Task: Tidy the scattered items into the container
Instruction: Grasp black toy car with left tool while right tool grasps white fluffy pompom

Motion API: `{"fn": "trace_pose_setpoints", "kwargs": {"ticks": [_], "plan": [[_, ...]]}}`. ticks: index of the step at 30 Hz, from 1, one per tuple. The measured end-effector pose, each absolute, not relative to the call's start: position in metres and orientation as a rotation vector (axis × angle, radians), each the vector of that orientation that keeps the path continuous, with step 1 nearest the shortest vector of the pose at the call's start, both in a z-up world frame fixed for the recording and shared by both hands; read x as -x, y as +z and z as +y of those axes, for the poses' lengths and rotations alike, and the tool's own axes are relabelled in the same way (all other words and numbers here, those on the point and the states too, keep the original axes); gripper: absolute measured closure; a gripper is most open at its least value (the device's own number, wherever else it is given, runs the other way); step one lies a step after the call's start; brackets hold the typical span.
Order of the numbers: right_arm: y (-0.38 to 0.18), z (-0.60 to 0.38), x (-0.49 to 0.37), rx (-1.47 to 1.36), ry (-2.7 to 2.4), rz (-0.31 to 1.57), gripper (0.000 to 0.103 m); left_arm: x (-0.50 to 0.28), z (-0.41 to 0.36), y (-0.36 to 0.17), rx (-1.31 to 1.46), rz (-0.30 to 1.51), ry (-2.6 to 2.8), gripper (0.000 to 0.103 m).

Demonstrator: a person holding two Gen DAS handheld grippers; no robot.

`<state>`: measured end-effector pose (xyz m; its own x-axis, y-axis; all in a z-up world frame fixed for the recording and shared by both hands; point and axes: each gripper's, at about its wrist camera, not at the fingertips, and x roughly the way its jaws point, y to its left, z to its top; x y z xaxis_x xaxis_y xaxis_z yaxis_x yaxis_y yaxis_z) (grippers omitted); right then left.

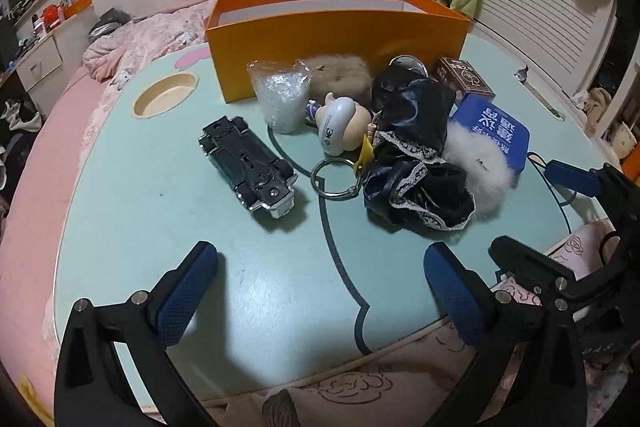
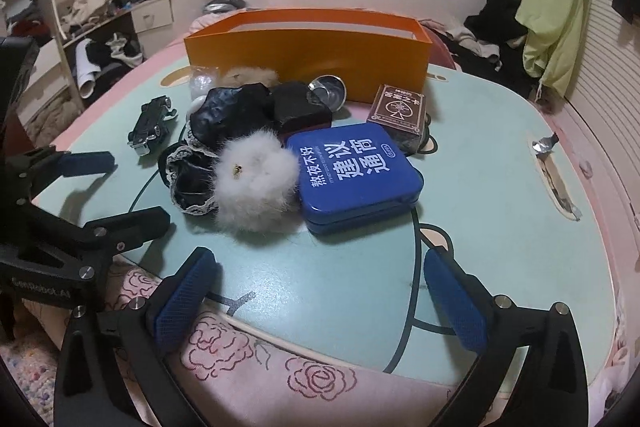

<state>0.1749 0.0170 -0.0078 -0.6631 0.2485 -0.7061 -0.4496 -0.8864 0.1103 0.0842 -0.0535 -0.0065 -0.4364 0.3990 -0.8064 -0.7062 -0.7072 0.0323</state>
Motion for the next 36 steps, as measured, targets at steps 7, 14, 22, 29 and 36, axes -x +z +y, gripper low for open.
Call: {"fn": "trace_pose_setpoints", "kwargs": {"ticks": [7,14,22,29,36], "plan": [[-0.006,0.019,-0.177,0.986,2.547,0.381,0.0,-0.076,-0.075,0.007,1.079,0.263,2.144,0.001],[-0.006,0.018,-0.177,0.985,2.54,0.384,0.0,-0.046,-0.077,0.022,1.092,0.236,2.188,0.02],[-0.006,0.018,-0.177,0.985,2.531,0.386,0.0,-0.017,-0.073,0.012,1.162,0.155,2.176,0.036],[-0.006,0.019,-0.178,0.982,2.521,0.39,0.0,-0.025,-0.073,0.006,1.087,0.171,2.176,0.065],[0.001,0.027,-0.19,0.9,2.535,0.43,0.002,-0.055,-0.076,0.005,0.978,0.222,2.249,0.065]]}}
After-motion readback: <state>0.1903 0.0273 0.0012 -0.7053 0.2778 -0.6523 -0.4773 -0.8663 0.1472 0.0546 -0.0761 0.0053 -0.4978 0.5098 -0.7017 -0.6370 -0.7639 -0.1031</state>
